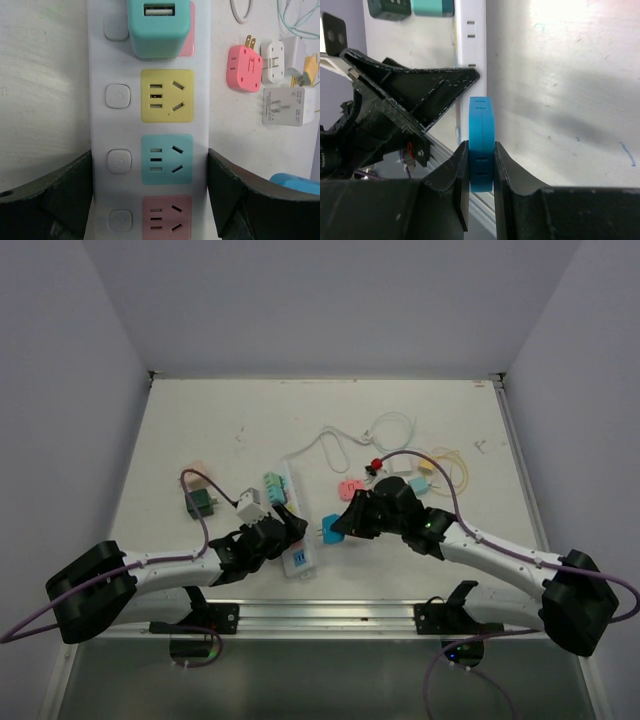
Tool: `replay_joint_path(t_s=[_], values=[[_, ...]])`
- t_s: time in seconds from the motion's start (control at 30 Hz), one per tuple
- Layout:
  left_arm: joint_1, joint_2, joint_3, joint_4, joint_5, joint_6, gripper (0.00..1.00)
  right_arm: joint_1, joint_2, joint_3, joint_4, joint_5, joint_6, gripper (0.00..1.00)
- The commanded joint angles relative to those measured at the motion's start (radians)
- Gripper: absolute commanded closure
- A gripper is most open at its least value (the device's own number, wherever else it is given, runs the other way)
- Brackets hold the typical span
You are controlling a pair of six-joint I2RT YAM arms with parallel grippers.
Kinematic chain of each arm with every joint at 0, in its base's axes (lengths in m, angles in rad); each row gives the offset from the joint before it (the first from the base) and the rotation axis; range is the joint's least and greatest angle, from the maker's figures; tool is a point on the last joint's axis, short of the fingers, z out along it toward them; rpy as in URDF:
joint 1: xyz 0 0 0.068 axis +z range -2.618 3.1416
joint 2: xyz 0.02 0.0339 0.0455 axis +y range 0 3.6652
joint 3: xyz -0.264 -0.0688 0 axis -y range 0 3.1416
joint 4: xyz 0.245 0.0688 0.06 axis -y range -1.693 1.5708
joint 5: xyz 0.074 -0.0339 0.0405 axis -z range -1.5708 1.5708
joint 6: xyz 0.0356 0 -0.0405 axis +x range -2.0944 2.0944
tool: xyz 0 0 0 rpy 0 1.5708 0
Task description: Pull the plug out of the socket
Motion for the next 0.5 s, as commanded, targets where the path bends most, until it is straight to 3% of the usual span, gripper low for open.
replay_joint_path(t_s=[0.0, 0.27, 0.47], values=[[0.012, 0.002, -0.031, -0.044, -0.024, -0.029, 1.0, -0.044, -0.082, 0.029, -0.056, 0.091, -0.04, 1.0], [0.015, -0.027, -0.036, -0.039, -0.014, -0.009, 1.0, -0.345, -0.217, -0.132, -0.095, 0.042, -0.056, 1.0], [0.015, -0.044, -0.042, -0.031, -0.004, 0.002, 1.0, -0.455, -0.236, -0.229, -0.014, -0.011, -0.047, 1.0]])
